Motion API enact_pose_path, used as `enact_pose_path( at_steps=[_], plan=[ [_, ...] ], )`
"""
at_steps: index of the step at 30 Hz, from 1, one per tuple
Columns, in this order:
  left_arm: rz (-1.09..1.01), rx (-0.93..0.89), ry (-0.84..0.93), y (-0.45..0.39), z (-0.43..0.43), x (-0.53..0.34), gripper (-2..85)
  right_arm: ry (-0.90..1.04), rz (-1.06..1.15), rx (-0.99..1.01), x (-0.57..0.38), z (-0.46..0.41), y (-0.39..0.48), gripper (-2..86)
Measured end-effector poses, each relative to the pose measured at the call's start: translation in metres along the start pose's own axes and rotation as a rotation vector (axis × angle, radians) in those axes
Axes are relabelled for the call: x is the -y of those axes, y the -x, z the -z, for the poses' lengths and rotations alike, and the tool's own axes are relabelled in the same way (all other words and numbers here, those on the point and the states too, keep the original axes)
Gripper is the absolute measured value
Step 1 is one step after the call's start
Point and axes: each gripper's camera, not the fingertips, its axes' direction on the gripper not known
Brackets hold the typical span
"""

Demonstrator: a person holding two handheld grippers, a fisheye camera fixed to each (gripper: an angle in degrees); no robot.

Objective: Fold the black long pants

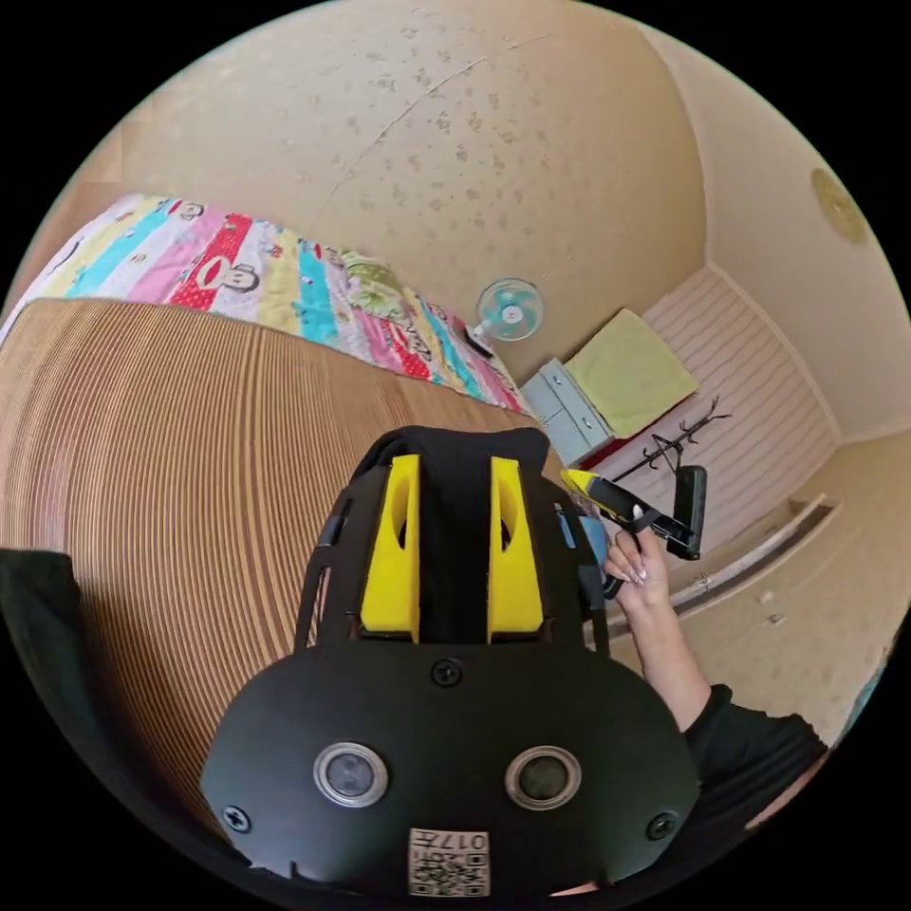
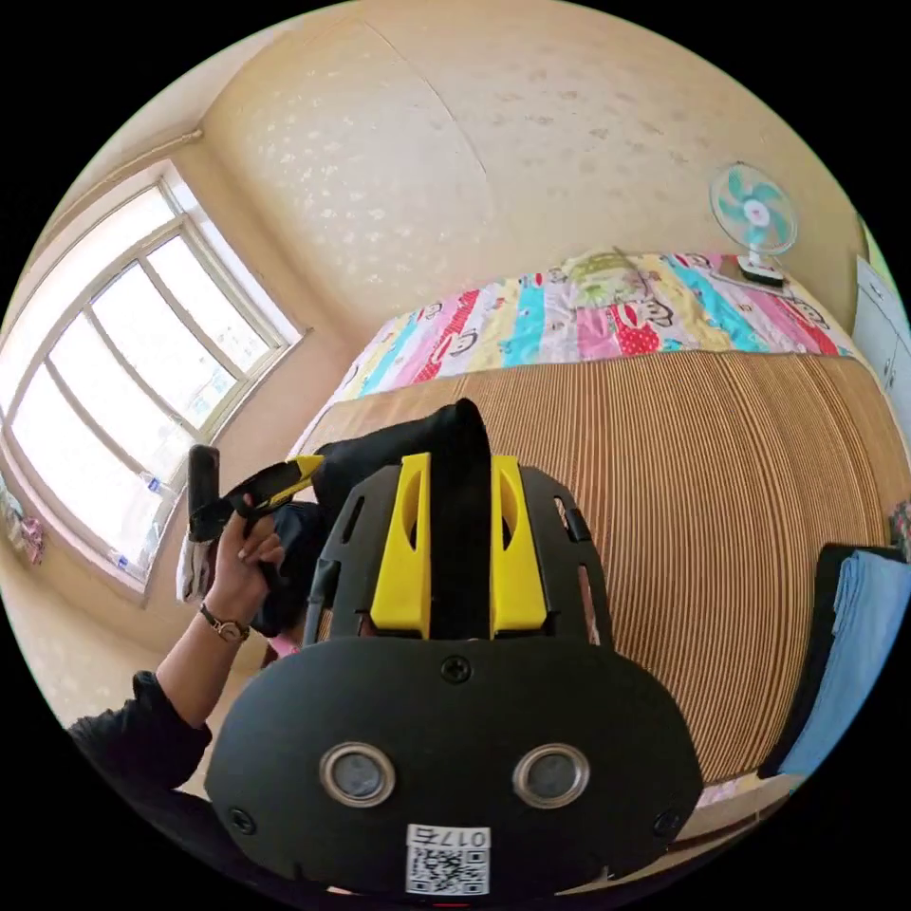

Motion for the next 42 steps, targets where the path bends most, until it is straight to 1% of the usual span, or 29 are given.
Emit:
enact_pose_path(
  at_steps=[1,3,5,7,8,10,12,14,15,17,18,19,21,23,27,28,30,32,33,34,36,37,39,42],
  plan=[
    [0.029,-0.025,-0.005,0.023,-0.009,-0.024,14.1,0.030,-0.072,0.050,-0.019,-0.021,-0.028,9.2],
    [0.044,-0.075,-0.008,0.050,-0.018,-0.068,13.7,0.004,-0.009,0.158,-0.064,-0.033,-0.052,9.0],
    [0.093,-0.115,0.026,0.067,-0.024,-0.111,14.0,0.022,-0.031,0.124,-0.113,-0.043,-0.081,9.1],
    [0.117,-0.147,0.063,0.067,-0.029,-0.162,13.5,0.048,-0.105,0.082,-0.168,-0.045,-0.124,9.8],
    [0.111,-0.143,0.080,0.063,-0.031,-0.172,13.3,0.040,-0.136,0.069,-0.179,-0.042,-0.135,10.3],
    [0.100,-0.127,0.157,0.046,-0.045,-0.198,12.9,-0.046,-0.245,0.025,-0.210,-0.018,-0.174,12.0],
    [0.094,-0.136,0.196,0.033,-0.058,-0.207,12.7,-0.088,-0.251,0.012,-0.220,-0.003,-0.191,12.9],
    [0.113,-0.111,0.263,0.025,-0.077,-0.212,12.4,-0.018,-0.263,-0.022,-0.220,-0.005,-0.203,13.2],
    [0.119,-0.086,0.299,0.021,-0.088,-0.213,11.9,0.004,-0.232,-0.033,-0.221,-0.008,-0.204,12.8],
    [0.119,-0.029,0.276,0.015,-0.089,-0.211,9.4,0.014,-0.206,-0.062,-0.218,-0.008,-0.201,10.9],
    [0.136,-0.003,0.295,0.014,-0.091,-0.206,6.4,0.032,-0.207,-0.091,-0.213,-0.008,-0.199,8.8],
    [0.137,-0.022,0.344,0.015,-0.097,-0.198,4.7,0.088,-0.193,-0.102,-0.204,-0.012,-0.197,6.2],
    [0.153,-0.072,0.371,0.018,-0.093,-0.182,3.7,0.192,-0.184,-0.083,-0.187,-0.018,-0.195,4.2],
    [0.132,-0.106,0.327,0.015,-0.072,-0.158,3.4,0.183,-0.165,-0.050,-0.167,-0.005,-0.187,3.6],
    [0.022,-0.053,0.189,-0.002,0.009,-0.101,3.5,0.031,-0.084,0.230,-0.121,0.060,-0.157,3.1],
    [-0.010,-0.037,0.173,-0.002,0.028,-0.094,3.5,-0.001,-0.058,0.269,-0.117,0.076,-0.148,3.2],
    [-0.006,-0.023,0.177,0.010,0.047,-0.094,3.6,0.005,-0.019,0.277,-0.120,0.081,-0.137,3.4],
    [0.038,-0.010,0.180,0.033,0.054,-0.109,3.9,0.071,-0.011,0.254,-0.135,0.064,-0.136,3.9],
    [0.078,0.016,0.185,0.052,0.055,-0.125,4.2,0.133,-0.023,0.227,-0.151,0.044,-0.142,4.5],
    [0.115,0.051,0.184,0.071,0.055,-0.146,4.6,0.193,-0.048,0.194,-0.172,0.023,-0.154,5.2],
    [0.183,0.052,0.180,0.099,0.057,-0.182,7.1,0.252,-0.121,0.152,-0.207,0.001,-0.178,7.2],
    [0.244,0.001,0.160,0.115,0.060,-0.208,10.1,0.242,-0.169,0.181,-0.230,0.001,-0.193,7.8],
    [0.291,-0.078,0.109,0.128,0.067,-0.243,12.3,0.165,-0.204,0.293,-0.259,0.014,-0.213,8.5],
    [0.303,-0.113,0.090,0.133,0.070,-0.278,14.3,0.152,-0.266,0.373,-0.287,0.026,-0.240,9.7]
  ],
)
